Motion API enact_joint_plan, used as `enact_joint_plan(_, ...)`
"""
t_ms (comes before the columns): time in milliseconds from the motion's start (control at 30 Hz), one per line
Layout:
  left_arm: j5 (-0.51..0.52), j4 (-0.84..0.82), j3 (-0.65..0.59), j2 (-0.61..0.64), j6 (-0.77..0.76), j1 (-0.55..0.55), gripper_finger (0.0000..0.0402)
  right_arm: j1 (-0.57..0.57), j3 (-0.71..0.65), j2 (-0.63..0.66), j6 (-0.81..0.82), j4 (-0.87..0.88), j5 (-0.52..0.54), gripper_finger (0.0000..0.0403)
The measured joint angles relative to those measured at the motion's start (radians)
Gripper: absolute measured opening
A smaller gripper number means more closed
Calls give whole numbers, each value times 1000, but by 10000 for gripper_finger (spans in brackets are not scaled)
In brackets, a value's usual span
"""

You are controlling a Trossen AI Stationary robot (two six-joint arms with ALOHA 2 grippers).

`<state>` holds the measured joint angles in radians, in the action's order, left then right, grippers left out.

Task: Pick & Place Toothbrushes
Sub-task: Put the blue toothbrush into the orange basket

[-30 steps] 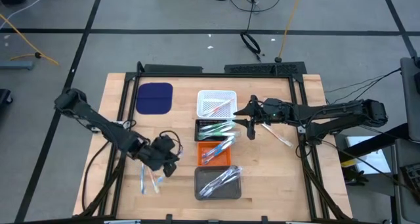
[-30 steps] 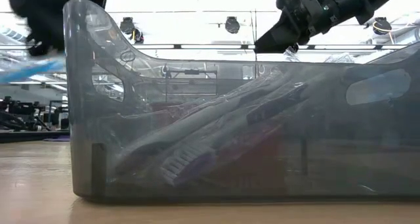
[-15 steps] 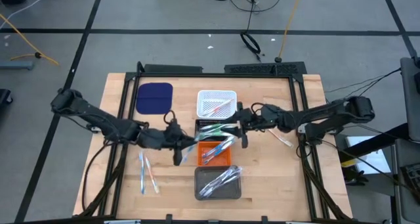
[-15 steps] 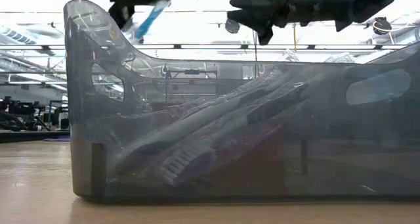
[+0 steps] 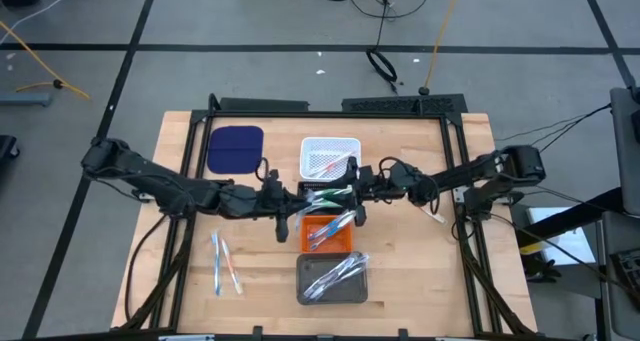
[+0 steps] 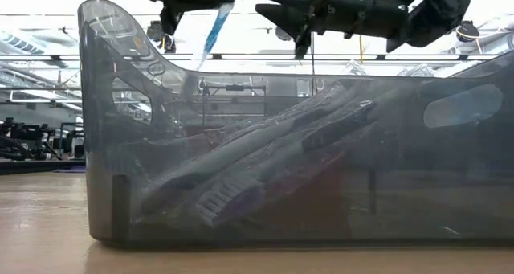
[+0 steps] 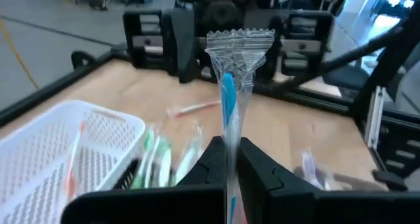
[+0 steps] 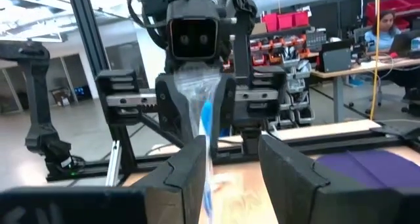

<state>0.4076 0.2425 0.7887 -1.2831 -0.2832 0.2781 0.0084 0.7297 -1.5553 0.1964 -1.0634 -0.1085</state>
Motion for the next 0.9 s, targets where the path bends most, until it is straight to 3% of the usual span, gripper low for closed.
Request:
enact_joint_plan(600,-46,203,2,-120,49,-70,5,10,40,-33,-6,-3,2,129)
enact_joint_plan(700,-59,217,2,-124,51,-76,13,10,40,-33,-12,20,3,104)
enact_joint_plan(833,-61,220,2,-124,49,-77,17,10,40,-33,-35,17,0,27)
enact_joint_plan(900,-63,216,2,-124,50,-77,11,12,40,-33,-48,20,2,16)
